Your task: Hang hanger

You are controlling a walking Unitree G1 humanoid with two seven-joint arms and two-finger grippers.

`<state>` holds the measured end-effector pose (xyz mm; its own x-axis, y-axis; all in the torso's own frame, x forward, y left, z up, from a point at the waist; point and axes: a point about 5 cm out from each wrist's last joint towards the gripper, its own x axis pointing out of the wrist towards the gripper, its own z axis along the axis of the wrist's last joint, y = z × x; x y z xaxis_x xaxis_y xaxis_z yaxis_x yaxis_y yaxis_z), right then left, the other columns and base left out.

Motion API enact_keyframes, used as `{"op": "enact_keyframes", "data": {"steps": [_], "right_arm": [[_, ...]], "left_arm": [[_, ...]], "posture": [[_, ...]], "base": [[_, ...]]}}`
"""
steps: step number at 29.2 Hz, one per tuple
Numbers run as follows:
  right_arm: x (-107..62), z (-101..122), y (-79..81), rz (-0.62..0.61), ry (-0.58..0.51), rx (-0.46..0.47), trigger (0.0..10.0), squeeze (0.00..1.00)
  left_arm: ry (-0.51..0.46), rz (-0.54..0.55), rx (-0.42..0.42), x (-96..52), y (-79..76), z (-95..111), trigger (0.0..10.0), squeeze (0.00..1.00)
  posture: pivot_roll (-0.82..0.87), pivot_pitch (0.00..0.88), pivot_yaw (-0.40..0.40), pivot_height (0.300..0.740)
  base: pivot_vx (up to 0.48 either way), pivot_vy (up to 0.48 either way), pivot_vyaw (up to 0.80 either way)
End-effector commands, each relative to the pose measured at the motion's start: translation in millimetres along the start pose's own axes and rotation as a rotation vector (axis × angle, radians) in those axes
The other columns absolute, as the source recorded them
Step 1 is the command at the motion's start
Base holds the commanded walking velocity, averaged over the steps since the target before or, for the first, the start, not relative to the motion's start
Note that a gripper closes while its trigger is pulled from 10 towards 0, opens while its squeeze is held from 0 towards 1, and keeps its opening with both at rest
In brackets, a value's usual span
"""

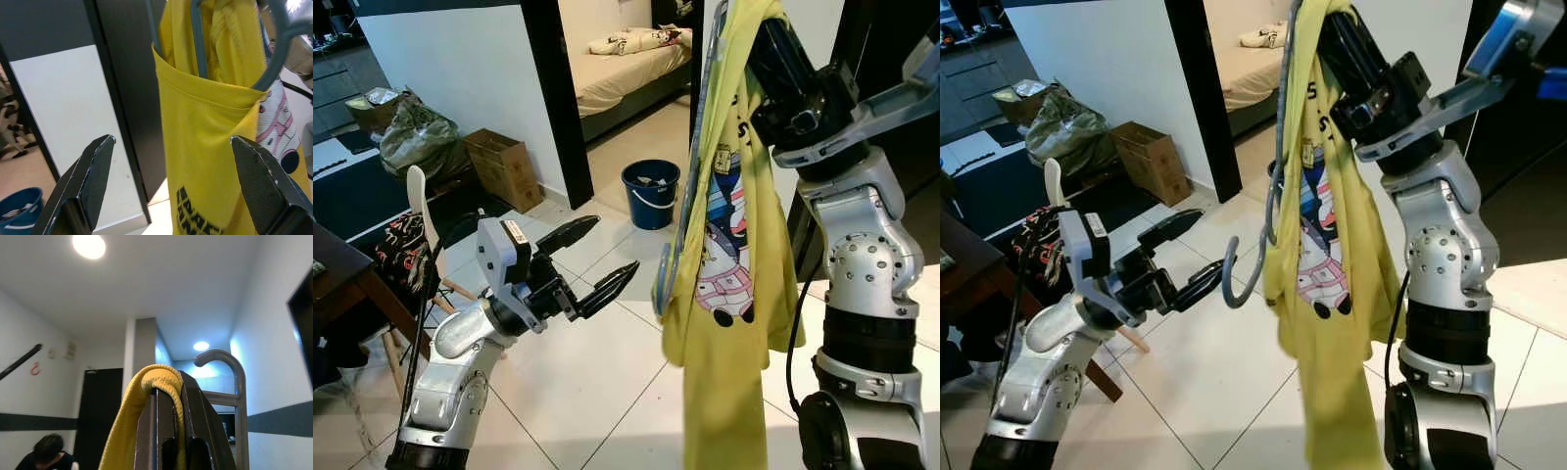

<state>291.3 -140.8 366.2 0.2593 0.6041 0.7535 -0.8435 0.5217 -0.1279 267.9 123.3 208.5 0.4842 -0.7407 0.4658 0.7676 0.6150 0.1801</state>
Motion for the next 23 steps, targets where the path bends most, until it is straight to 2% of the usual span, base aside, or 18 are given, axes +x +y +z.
{"op": "enact_keyframes", "data": {"steps": [1, 3, 9, 14, 17, 20, 23], "right_arm": [[7.6, -1.9, 11.1, 0.046, -0.011, 0.025, 0.0, 0.00], [7.6, -1.9, 11.1, 0.046, -0.011, 0.025, 0.0, 0.00], [8.8, -3.0, 13.0, 0.044, -0.008, 0.034, 0.0, 0.00], [10.4, -3.3, 14.3, 0.050, -0.010, 0.037, 0.0, 0.00], [11.2, -2.5, 15.6, 0.057, -0.012, 0.040, 0.0, 0.00], [10.9, -0.3, 17.8, 0.064, -0.012, 0.040, 0.0, 0.00], [10.8, 0.1, 18.4, 0.066, -0.012, 0.040, 0.0, 0.00]], "left_arm": [[0.016, -0.058, -0.053, 0.8, -12.6, -5.1, 10.0, 0.00], [0.016, -0.058, -0.053, 0.8, -12.6, -5.1, 10.0, 0.00], [0.019, -0.144, -0.127, 3.7, -29.7, -7.5, 10.0, 0.00], [0.021, -0.145, -0.130, 5.9, -34.0, -11.0, 10.0, 0.00], [0.022, -0.084, -0.085, 8.9, -27.9, -13.9, 10.0, 0.00], [0.033, 0.037, 0.027, 12.0, -10.9, -14.5, 10.0, 0.00], [0.033, 0.057, 0.046, 12.3, -7.8, -13.8, 10.0, 0.00]], "posture": [[-0.06, 0.000, 0.089, 0.740], [-0.06, 0.000, 0.089, 0.740], [-0.06, 0.000, 0.089, 0.740], [-0.06, 0.000, 0.087, 0.740], [-0.07, 0.000, 0.090, 0.740], [-0.07, 0.000, 0.092, 0.740], [-0.08, 0.000, 0.097, 0.740]], "base": [[0.000, 0.000, 0.00], [0.000, 0.000, 0.00], [0.000, 0.000, 0.00], [0.000, 0.000, 0.00], [0.000, 0.000, 0.00], [0.000, 0.000, 0.00], [0.000, 0.000, 0.00]]}}
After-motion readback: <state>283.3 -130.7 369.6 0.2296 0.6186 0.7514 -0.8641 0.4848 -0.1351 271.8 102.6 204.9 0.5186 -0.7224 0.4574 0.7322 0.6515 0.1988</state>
